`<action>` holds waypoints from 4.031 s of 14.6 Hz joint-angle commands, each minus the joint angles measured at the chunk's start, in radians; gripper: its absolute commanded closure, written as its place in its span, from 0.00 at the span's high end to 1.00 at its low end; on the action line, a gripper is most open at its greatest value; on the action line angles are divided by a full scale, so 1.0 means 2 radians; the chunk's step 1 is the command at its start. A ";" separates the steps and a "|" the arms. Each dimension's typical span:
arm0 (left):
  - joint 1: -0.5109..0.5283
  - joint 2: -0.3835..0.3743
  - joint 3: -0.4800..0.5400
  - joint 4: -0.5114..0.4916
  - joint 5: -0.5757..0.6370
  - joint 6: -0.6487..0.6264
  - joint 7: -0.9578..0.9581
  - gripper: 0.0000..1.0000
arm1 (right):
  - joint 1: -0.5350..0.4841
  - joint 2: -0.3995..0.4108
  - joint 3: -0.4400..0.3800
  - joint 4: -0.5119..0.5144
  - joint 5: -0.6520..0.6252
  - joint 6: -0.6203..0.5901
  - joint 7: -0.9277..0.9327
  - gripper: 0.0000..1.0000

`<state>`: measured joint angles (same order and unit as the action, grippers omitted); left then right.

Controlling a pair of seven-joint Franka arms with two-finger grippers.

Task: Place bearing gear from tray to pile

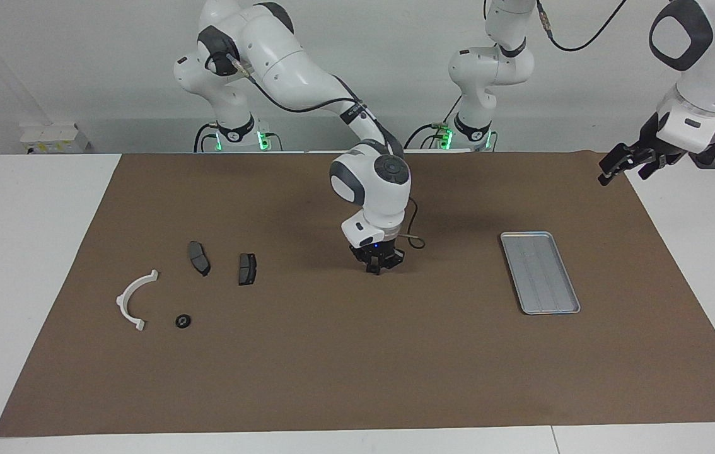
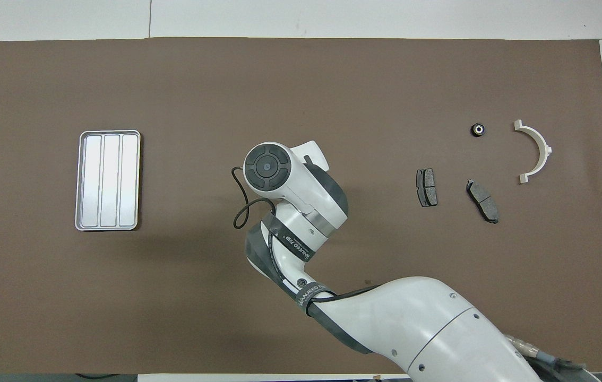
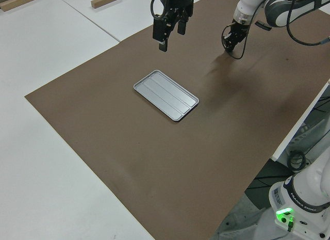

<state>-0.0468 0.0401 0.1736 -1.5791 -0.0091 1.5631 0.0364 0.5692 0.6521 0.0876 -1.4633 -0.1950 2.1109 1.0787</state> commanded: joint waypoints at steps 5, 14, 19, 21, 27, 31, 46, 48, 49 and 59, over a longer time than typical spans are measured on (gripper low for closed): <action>-0.028 -0.012 0.007 -0.016 -0.005 0.008 -0.007 1.00 | -0.079 -0.049 0.009 0.027 -0.004 -0.084 -0.175 0.00; -0.053 -0.013 -0.006 -0.015 -0.005 0.008 -0.007 1.00 | -0.181 -0.078 0.008 0.004 0.022 -0.094 -0.400 0.00; -0.055 -0.014 -0.009 -0.015 -0.005 0.008 -0.007 1.00 | -0.222 -0.092 0.008 -0.052 0.025 -0.027 -0.475 0.00; -0.048 -0.014 -0.008 -0.015 -0.005 0.008 -0.007 1.00 | -0.237 -0.104 0.008 -0.090 0.025 0.016 -0.498 0.00; -0.033 -0.026 -0.007 -0.019 -0.005 0.005 -0.007 1.00 | -0.266 -0.104 0.008 -0.134 0.045 0.069 -0.531 0.00; -0.019 -0.069 -0.008 -0.051 -0.005 0.001 -0.007 1.00 | -0.273 -0.094 0.008 -0.143 0.046 0.091 -0.540 0.00; 0.010 -0.065 -0.033 -0.048 -0.005 -0.001 -0.010 1.00 | -0.276 -0.071 0.008 -0.153 0.046 0.146 -0.543 0.00; 0.032 -0.063 -0.067 -0.047 -0.005 0.001 -0.012 1.00 | -0.276 -0.071 0.008 -0.154 0.046 0.146 -0.542 0.00; 0.036 -0.063 -0.078 -0.046 -0.005 0.002 -0.011 1.00 | -0.276 -0.071 0.008 -0.153 0.046 0.146 -0.542 0.00; 0.030 -0.064 -0.081 -0.049 -0.005 0.005 -0.005 1.00 | -0.271 -0.082 0.008 -0.150 0.046 0.137 -0.540 1.00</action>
<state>0.0045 -0.0732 0.0206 -1.6559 -0.0127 1.5609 0.0215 0.0354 0.5041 0.0959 -1.7533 -0.1239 2.3776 0.0300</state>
